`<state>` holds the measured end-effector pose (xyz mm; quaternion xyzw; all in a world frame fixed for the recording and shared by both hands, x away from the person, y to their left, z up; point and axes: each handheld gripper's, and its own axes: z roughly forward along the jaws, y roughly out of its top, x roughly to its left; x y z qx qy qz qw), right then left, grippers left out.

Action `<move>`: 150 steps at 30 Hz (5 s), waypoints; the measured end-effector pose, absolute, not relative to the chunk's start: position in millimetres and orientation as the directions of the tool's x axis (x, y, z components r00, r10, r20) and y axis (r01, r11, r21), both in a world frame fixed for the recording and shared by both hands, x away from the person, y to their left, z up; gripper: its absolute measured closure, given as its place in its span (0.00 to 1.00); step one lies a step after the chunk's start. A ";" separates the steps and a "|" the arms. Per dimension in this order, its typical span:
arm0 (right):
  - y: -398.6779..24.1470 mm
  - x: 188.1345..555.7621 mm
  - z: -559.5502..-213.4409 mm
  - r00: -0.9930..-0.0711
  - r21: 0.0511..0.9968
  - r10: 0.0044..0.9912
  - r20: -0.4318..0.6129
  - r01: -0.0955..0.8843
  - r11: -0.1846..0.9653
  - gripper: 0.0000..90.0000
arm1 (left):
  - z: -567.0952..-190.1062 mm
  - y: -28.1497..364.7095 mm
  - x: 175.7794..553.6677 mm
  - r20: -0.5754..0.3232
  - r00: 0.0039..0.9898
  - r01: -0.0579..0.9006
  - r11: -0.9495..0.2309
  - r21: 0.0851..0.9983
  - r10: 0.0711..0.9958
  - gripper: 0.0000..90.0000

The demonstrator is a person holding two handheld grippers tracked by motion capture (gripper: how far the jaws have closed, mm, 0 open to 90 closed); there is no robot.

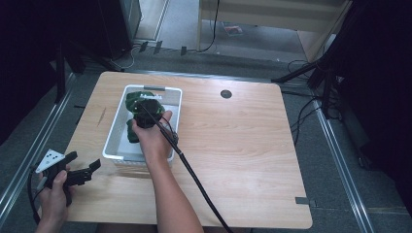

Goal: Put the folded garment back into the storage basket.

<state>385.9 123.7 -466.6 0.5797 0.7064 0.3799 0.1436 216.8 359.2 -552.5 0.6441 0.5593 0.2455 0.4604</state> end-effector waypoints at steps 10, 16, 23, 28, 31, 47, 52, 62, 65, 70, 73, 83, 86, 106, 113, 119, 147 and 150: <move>127.5 395.1 -485.8 -0.249 0.650 0.931 0.265 0.760 0.018 0.71 | -552.5 359.1 216.6 -0.200 0.251 0.495 0.052 0.867 0.947 0.01; 129.0 396.5 -489.7 -0.266 0.668 0.927 0.266 0.744 0.022 0.60 | -552.5 359.2 216.6 -0.200 0.251 0.495 0.052 0.868 0.947 0.01; 129.0 399.9 -495.5 -0.362 0.699 0.902 0.234 0.708 0.103 0.37 | -552.4 359.8 216.9 -0.205 0.248 0.499 0.056 0.865 0.947 0.01; 129.4 401.1 -494.8 -0.376 0.703 0.901 0.218 0.701 0.122 0.25 | -552.5 359.8 217.1 -0.205 0.248 0.498 0.057 0.865 0.947 0.01; 128.5 402.8 -495.4 -0.354 0.671 0.906 0.233 0.733 0.114 0.21 | -552.5 359.9 217.1 -0.208 0.247 0.499 0.060 0.864 0.946 0.01; 126.2 384.5 -466.5 -0.418 0.763 0.902 0.109 0.616 0.194 0.00 | -552.7 360.0 217.7 -0.212 0.244 0.501 0.064 0.863 0.946 0.01; 120.4 377.2 -452.0 -0.440 0.791 0.891 0.112 0.582 0.188 0.00 | -552.8 360.3 218.0 -0.214 0.245 0.502 0.065 0.863 0.946 0.01; 93.9 369.9 -432.1 -0.432 0.812 0.891 0.139 0.564 0.147 0.00 | -552.6 359.9 217.8 -0.211 0.245 0.503 0.062 0.862 0.946 0.01; 81.6 368.2 -427.9 -0.424 0.820 0.896 0.128 0.553 0.145 0.00 | -552.7 360.5 217.8 -0.215 0.246 0.503 0.065 0.862 0.945 0.01; 63.2 365.7 -425.4 -0.401 0.825 0.909 0.117 0.549 0.137 0.00 | -552.7 359.9 217.8 -0.211 0.245 0.502 0.063 0.862 0.946 0.01; 50.3 363.8 -425.3 -0.390 0.828 0.915 0.106 0.544 0.137 0.00 | -552.6 359.8 217.7 -0.210 0.245 0.502 0.062 0.863 0.946 0.01; 6.2 359.0 -429.1 -0.337 0.833 0.936 0.097 0.543 0.110 0.00 | -552.4 359.2 217.7 -0.205 0.246 0.504 0.055 0.862 0.947 0.01; -7.2 357.1 -431.9 -0.322 0.833 0.943 0.089 0.542 0.106 0.00 | -552.3 359.4 217.7 -0.205 0.247 0.507 0.054 0.860 0.947 0.01; -90.6 337.3 -452.2 -0.240 0.836 0.968 0.069 0.544 0.075 0.00 | -552.5 358.1 218.1 -0.196 0.243 0.504 0.049 0.862 0.950 0.00; -120.6 329.0 -464.1 -0.205 0.834 0.976 0.067 0.549 0.058 0.00 | -552.4 358.2 217.8 -0.196 0.241 0.504 0.050 0.862 0.951 0.00; -151.7 319.2 -478.3 -0.180 0.824 0.982 0.065 0.564 0.049 0.00 | -552.3 357.7 217.7 -0.193 0.241 0.503 0.048 0.863 0.951 0.00; -284.9 257.8 -536.7 -0.080 0.804 0.993 0.091 0.595 -0.026 0.00 | -551.8 353.0 216.2 -0.152 0.251 0.493 0.009 0.870 0.956 0.00; -298.7 248.0 -538.8 -0.082 0.809 0.993 0.087 0.587 -0.023 0.00 | -551.9 353.1 216.1 -0.156 0.247 0.491 0.015 0.871 0.956 0.00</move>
